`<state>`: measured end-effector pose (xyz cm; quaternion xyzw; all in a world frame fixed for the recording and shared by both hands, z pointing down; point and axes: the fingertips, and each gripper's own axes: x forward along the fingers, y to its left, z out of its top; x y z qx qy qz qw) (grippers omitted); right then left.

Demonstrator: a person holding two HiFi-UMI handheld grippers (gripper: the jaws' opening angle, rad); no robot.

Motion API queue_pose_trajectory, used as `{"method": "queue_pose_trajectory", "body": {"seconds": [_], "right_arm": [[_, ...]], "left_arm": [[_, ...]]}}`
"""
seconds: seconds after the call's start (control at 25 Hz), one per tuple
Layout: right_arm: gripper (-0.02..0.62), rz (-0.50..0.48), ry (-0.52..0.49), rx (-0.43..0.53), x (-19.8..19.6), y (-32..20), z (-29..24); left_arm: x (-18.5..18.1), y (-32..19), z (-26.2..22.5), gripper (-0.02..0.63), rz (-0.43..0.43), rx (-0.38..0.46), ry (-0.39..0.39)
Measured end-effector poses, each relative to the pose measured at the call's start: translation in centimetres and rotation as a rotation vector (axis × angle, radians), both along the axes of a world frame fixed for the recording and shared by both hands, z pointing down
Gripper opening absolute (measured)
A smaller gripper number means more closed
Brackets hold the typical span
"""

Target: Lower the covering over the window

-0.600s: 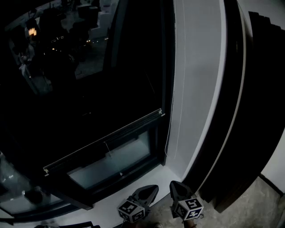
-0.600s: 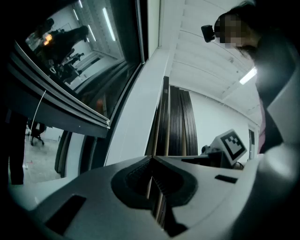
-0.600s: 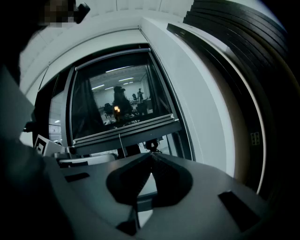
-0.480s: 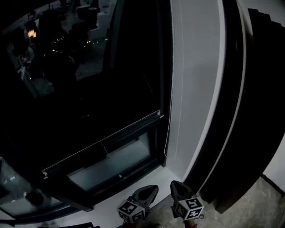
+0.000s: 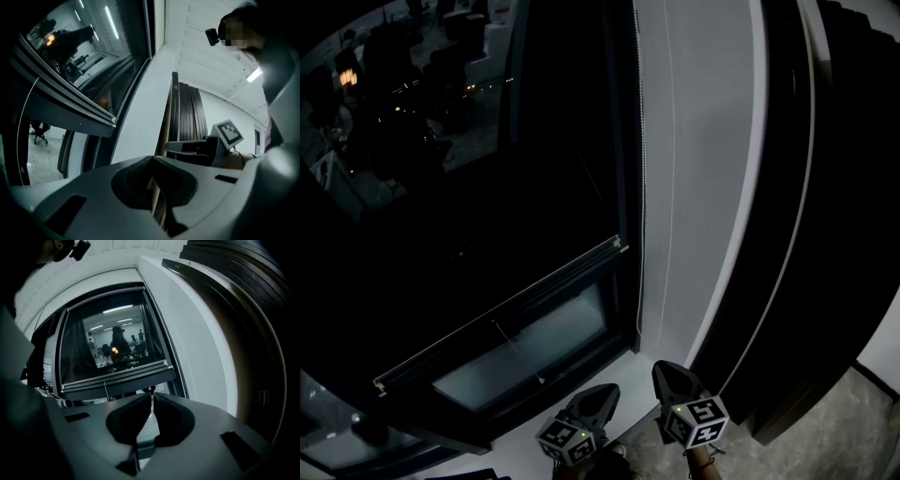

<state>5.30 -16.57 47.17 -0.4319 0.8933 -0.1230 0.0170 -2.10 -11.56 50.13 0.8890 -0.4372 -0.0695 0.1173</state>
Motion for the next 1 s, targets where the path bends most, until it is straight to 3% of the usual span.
{"method": "queue_pose_trajectory", "body": {"seconds": [0.4, 0.52, 0.76, 1.0], "right_arm": [[0.009, 0.031, 0.033, 0.129, -2.5, -10.7, -7.7], [0.046, 0.039, 0.065, 0.171, -3.6, -14.1, -9.9], [0.072, 0.114, 0.161, 0.258, -4.4, -21.0, -13.9], [0.081, 0.204, 0.156, 0.285, -4.8, -26.3, -18.7]], "left_arm": [[-1.6, -7.8, -2.0, 0.002, 0.078, 0.028, -0.035], [-1.9, -10.2, -2.9, 0.002, 0.106, 0.043, -0.051], [-2.6, -13.4, -3.7, 0.002, 0.148, 0.072, -0.046], [-3.1, -15.2, -4.7, 0.002, 0.16, 0.072, -0.042]]}}
